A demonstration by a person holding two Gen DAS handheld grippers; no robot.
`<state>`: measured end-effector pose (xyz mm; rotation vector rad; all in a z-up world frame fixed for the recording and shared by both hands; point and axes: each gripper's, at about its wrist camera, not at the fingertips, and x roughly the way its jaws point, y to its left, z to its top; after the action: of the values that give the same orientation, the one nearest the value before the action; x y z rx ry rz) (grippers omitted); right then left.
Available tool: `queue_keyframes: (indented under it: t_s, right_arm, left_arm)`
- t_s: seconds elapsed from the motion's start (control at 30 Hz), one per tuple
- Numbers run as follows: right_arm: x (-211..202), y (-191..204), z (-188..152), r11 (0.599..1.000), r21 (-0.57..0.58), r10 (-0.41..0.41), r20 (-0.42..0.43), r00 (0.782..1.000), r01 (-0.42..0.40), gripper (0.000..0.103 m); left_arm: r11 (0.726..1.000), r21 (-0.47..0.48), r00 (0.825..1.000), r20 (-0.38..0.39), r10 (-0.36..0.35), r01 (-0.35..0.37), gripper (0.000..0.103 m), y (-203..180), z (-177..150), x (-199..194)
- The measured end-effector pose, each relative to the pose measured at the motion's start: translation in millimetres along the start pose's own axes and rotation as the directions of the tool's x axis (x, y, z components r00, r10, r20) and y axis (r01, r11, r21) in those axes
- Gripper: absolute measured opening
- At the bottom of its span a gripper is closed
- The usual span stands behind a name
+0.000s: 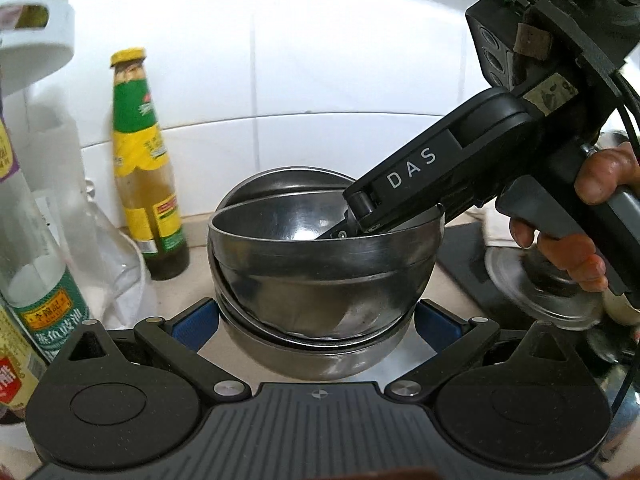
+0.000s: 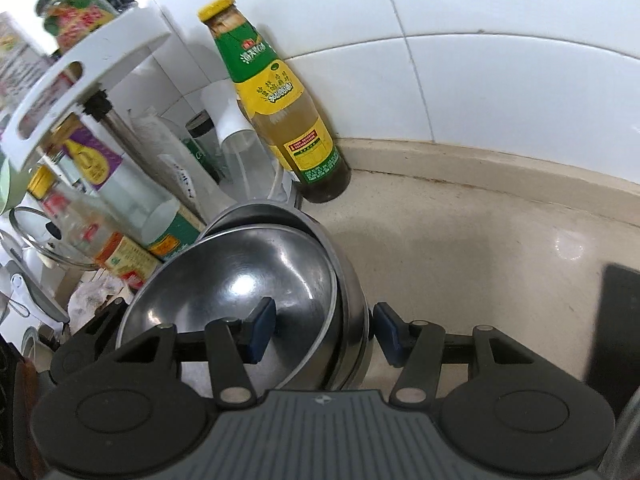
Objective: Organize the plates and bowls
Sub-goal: 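Carry the nested steel bowls with the left tool onto the floral plate stack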
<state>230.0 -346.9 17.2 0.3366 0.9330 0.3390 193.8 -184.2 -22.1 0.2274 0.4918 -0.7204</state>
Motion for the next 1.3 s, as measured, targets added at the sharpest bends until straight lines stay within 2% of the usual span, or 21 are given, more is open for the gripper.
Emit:
queue_keyframes:
  t_s: [0.33,0.47,0.57,0.77,1.0,1.3]
  right_arm:
    - [-35,-15,-68,0.993,0.102,-0.054,-0.028,0.998,0.057,0.051]
    - [-38,-22,-89,0.989,0.119,-0.090,-0.037,0.995,0.094,0.045]
    - [-48,-24,-94,0.986,0.122,-0.113,0.004,0.994,0.112,0.042]
    - [-57,-21,-103,0.983,0.068,-0.175,0.034,0.984,0.172,0.042]
    - [-63,-23,-101,0.986,0.066,-0.157,0.064,0.986,0.153,0.042]
    - [-93,-17,-105,0.991,0.032,-0.133,0.159,0.978,0.129,0.043]
  left_arm:
    - [0.994,0.057,0.995,-0.041,-0.092,0.095,0.103,-49,-21,-28]
    - [0.990,0.057,0.990,-0.072,-0.123,0.127,0.103,-58,-34,-26]
    - [0.989,0.097,0.993,-0.048,-0.106,0.110,0.102,-65,-41,-26]
    - [0.992,0.096,0.996,-0.061,-0.071,0.077,0.100,-55,-41,-38]
    - [0.996,0.089,0.997,-0.077,-0.015,0.022,0.100,-57,-46,-57]
    - [0.996,-0.074,0.996,-0.067,0.054,-0.059,0.102,-49,-37,-73]
